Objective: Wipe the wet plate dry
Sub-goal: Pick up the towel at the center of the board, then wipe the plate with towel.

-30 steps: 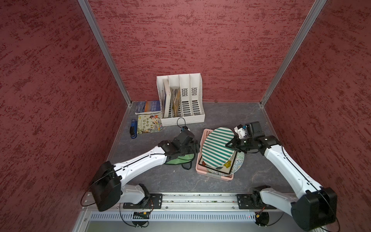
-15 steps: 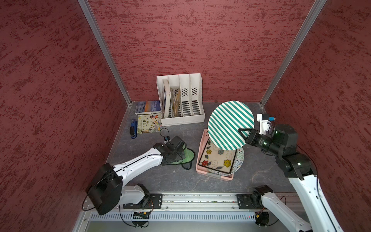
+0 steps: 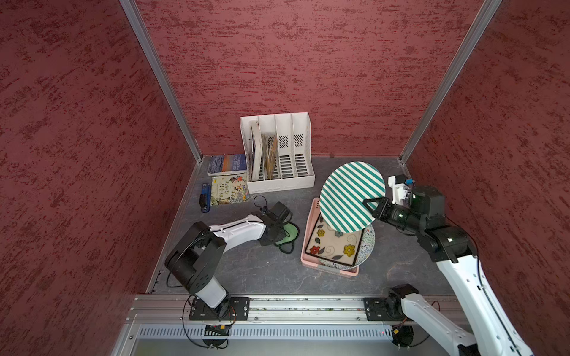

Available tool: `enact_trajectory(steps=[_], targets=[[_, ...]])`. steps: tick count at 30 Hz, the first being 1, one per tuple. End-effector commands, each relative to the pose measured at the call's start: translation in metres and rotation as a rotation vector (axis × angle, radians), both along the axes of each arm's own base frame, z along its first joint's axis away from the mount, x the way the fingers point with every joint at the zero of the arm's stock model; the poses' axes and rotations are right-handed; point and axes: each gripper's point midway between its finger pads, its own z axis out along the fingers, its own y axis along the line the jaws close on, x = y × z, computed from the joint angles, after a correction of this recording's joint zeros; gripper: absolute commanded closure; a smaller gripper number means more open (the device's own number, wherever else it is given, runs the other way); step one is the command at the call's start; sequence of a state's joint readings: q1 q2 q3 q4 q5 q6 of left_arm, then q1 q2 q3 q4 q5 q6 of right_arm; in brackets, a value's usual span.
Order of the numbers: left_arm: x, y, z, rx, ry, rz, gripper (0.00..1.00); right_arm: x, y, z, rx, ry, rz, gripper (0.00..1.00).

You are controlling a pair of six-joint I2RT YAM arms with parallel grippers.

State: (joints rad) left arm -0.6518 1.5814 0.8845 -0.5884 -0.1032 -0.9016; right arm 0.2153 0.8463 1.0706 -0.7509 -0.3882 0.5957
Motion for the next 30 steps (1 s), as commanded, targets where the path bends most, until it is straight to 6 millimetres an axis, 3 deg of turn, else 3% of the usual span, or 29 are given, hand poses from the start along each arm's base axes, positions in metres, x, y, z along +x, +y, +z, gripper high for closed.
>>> enact_trajectory(steps=[1, 5, 8, 10, 14, 17, 21, 27, 30], targets=[[0.026, -0.003, 0.081, -0.058, -0.204, -0.039, 1.00, 0.005, 0.001, 0.030, -0.001, -0.101, 0.008, 1.00], [0.056, -0.047, 0.215, -0.255, -0.506, -0.244, 1.00, 0.016, 0.017, 0.043, 0.077, -0.118, 0.064, 1.00], [0.051, -0.091, 0.273, -0.345, -0.576, -0.426, 1.00, 0.035, 0.031, 0.057, 0.222, -0.110, 0.073, 1.00], [0.043, -0.116, 0.286, -0.404, -0.565, -0.512, 1.00, 0.046, 0.037, 0.066, 0.289, -0.116, 0.080, 1.00], [0.032, -0.166, 0.290, -0.541, -0.534, -0.631, 1.00, 0.065, 0.043, 0.087, 0.356, -0.162, 0.079, 1.00], [0.032, -0.192, 0.288, -0.596, -0.519, -0.660, 1.00, 0.073, 0.047, 0.111, 0.416, -0.211, 0.097, 1.00], [0.031, -0.225, 0.301, -0.715, -0.507, -0.739, 1.00, 0.076, 0.050, 0.131, 0.470, -0.244, 0.109, 1.00], [0.016, -0.257, 0.323, -0.854, -0.494, -0.872, 1.00, 0.080, 0.050, 0.152, 0.508, -0.288, 0.109, 1.00], [0.018, -0.257, 0.321, -0.842, -0.482, -0.861, 1.00, 0.080, 0.050, 0.161, 0.540, -0.300, 0.110, 1.00]])
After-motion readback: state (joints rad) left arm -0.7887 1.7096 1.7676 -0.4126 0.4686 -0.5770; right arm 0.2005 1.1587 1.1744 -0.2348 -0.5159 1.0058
